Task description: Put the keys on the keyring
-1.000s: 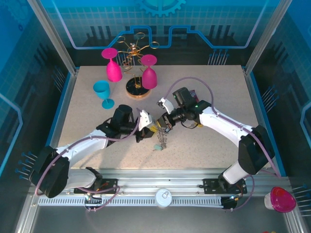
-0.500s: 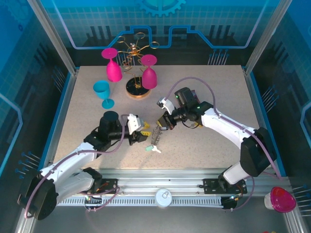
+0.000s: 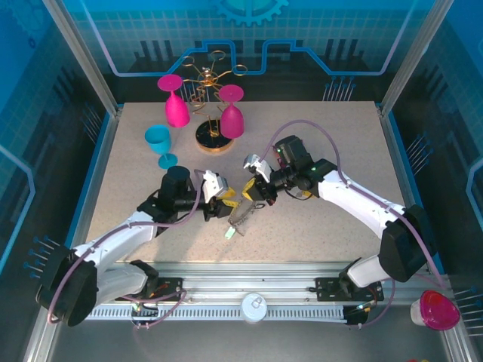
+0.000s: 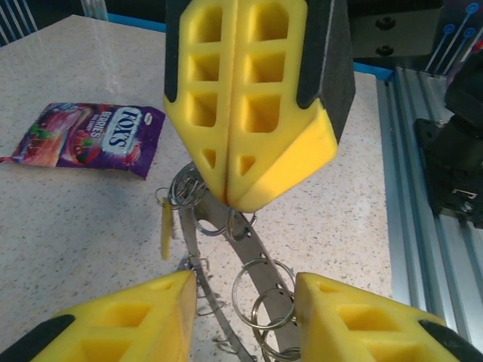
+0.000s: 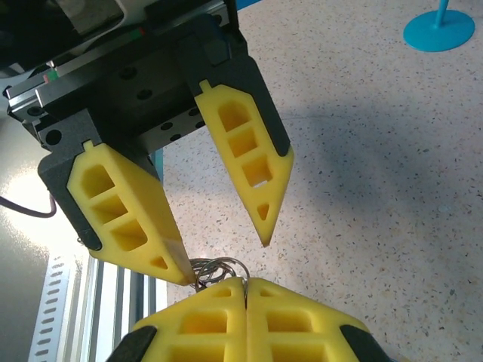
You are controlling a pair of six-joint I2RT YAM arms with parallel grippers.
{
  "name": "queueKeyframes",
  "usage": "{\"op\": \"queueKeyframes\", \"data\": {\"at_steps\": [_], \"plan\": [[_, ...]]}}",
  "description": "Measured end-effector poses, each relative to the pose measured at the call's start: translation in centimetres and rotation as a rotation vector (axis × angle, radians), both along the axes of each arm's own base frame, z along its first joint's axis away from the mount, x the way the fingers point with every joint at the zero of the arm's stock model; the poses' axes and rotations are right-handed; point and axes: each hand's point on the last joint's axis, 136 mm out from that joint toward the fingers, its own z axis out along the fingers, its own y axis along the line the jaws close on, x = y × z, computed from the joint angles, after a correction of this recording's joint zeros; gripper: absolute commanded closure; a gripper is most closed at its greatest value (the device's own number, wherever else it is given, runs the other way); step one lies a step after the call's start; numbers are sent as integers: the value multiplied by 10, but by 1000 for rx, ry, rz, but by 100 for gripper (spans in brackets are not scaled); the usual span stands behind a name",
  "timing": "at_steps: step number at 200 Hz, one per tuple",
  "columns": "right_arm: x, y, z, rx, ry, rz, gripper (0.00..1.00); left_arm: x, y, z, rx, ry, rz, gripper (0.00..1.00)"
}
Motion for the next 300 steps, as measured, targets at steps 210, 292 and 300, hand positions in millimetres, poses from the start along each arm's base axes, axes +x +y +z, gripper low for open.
{"op": "queueKeyframes", "data": {"at_steps": [210,292,300], "plan": [[-7,-2,2,-8,-38,38,100,5,-5,9,-21,35,-34,63],[-11,1,3,-3,-36,53,100,-4,-12,0,-39,92,-110,69],[-11,1,3,-3,-36,54,100,-4,-12,0,-42,96,-116,70]]}}
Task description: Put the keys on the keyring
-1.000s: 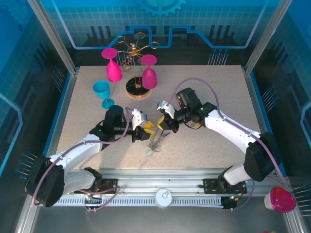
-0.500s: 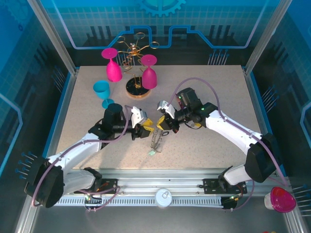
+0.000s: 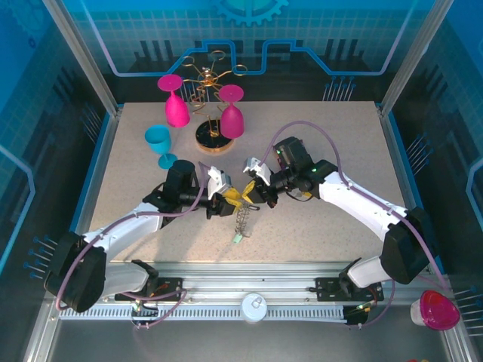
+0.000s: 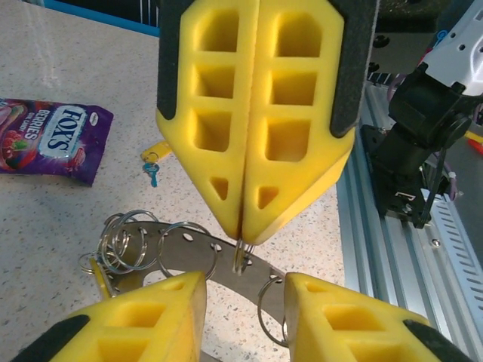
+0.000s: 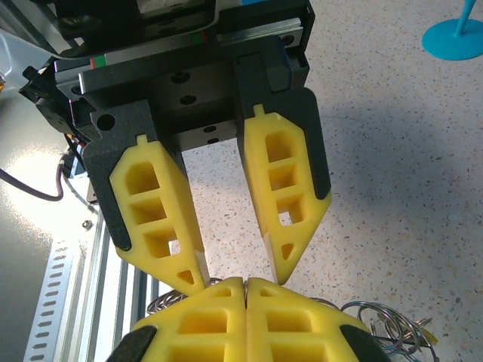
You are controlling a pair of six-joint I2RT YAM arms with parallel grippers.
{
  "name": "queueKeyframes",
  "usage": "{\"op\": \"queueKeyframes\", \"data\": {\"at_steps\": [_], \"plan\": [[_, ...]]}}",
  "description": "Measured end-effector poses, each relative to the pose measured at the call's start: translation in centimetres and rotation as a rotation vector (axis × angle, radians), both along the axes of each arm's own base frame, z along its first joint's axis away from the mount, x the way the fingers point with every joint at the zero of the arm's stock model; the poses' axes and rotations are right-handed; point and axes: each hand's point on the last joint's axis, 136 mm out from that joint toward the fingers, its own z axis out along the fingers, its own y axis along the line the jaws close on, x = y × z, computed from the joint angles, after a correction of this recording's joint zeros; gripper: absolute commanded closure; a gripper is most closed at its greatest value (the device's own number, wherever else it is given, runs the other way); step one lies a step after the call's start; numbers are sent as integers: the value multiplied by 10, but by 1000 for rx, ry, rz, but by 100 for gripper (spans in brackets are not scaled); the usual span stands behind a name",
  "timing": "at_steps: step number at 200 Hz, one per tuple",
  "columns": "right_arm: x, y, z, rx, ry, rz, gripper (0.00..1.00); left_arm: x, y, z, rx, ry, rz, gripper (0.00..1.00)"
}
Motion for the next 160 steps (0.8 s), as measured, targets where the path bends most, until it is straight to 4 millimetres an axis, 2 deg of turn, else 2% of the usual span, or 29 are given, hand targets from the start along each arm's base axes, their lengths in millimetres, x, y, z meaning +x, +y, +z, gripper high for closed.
{"op": "queueKeyframes", "data": {"at_steps": [45,90,125,139,152,160], "plan": [[-6,3,1,7,-2,26,100,1,-3,3,-14,-3,-20,79],[-7,4,1,8,-4,34,100,-4,-5,5,-29,4,-50,100],[-8,5,2,9,-3,36,100,-5,-4,6,-35,8,-61,100],[-7,5,2,11,8,28,78,-6,-4,6,-36,8,-62,100],[-5,5,5,21,16,14,65,-5,-5,7,-38,2,-63,100],[-3,5,10,42,20,-4,59,-5,-5,7,-39,0,-63,100]]}}
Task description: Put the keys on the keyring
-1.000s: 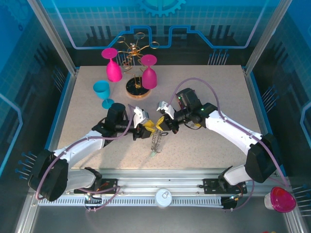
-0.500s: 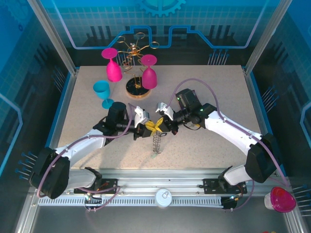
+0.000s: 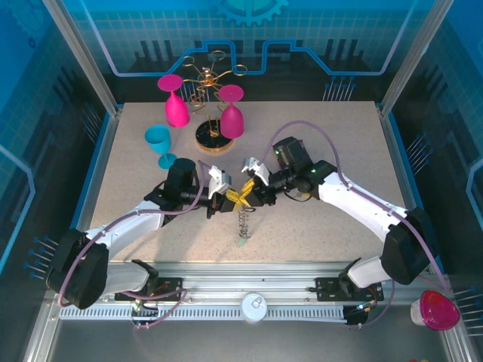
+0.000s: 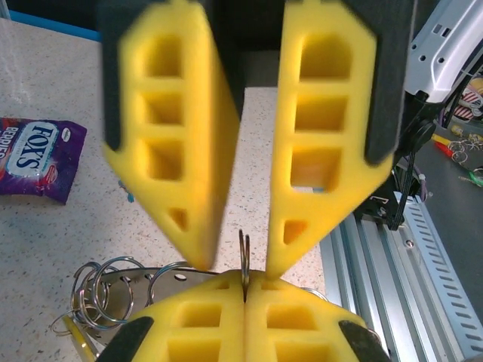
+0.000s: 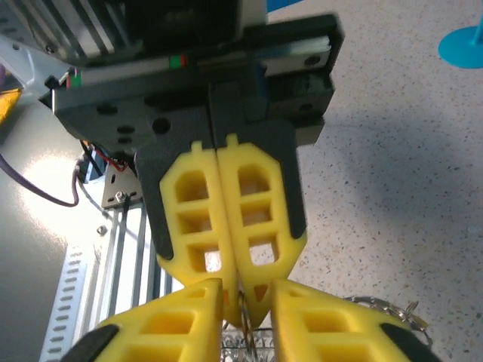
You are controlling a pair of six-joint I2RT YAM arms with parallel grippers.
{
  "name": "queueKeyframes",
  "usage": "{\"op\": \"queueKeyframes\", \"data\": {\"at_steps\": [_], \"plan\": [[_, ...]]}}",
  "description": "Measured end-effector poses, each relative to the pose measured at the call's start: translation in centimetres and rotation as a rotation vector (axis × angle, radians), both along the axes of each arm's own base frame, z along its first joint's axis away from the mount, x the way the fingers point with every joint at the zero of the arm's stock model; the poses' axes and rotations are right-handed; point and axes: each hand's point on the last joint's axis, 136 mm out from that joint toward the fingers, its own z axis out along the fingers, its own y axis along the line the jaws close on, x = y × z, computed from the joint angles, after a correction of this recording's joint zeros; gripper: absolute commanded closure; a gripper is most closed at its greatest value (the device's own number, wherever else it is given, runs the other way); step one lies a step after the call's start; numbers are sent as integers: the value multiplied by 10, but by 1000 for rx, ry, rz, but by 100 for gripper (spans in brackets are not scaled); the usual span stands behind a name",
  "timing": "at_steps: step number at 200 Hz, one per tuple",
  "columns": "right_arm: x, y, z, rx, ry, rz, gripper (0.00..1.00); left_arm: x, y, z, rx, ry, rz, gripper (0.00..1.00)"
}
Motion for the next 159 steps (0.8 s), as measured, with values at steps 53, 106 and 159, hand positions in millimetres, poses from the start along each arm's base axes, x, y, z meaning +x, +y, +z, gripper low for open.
{"op": "queueKeyframes", "data": {"at_steps": [53,106,159], "plan": [[1,-40,20,200,-145,-162,64,-2,2,-3,-44,-52,13,100],[-11,-32,-17,263,-159,-157,69,0,0,10,-116,-103,24,100],[-9,-19,-7,321,-214,-121,74,-2,0,17,-148,-117,20,100]]}}
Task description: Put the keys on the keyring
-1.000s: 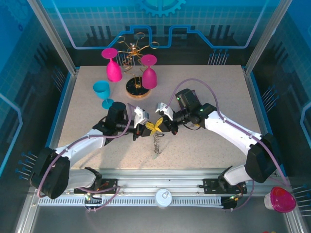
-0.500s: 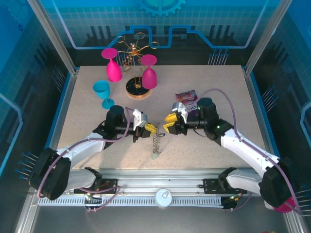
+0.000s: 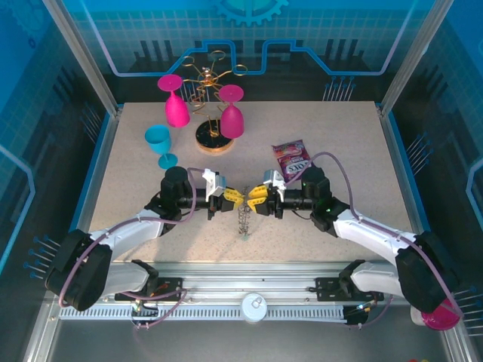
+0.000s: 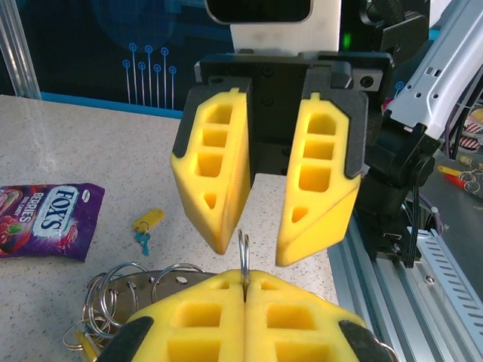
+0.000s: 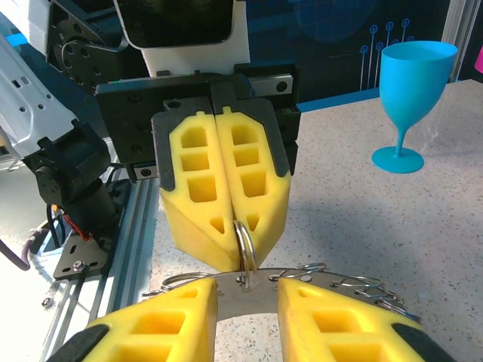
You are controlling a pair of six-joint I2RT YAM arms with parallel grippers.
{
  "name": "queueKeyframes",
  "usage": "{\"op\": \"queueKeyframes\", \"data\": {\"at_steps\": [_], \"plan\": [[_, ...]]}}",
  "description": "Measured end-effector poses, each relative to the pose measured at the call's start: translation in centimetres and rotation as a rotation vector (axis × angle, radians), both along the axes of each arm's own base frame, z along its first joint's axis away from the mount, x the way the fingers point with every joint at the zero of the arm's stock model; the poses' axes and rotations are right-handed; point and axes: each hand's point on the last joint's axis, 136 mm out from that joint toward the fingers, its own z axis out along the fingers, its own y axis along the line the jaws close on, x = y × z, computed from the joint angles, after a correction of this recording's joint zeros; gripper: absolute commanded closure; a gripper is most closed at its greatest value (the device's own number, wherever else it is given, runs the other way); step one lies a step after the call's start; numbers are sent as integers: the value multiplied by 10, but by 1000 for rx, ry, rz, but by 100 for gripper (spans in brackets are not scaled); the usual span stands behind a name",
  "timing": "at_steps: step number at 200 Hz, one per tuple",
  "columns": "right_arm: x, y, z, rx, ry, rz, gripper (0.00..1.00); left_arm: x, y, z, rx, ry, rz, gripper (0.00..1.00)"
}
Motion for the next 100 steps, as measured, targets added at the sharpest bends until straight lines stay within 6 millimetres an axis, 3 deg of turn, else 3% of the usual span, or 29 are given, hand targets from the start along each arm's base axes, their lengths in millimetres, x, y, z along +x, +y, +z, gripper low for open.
{"op": "queueKeyframes", "data": {"at_steps": [100], "plan": [[0,7,0,28,15,36,86,-2,0,2,-7,-5,-12,100]]}}
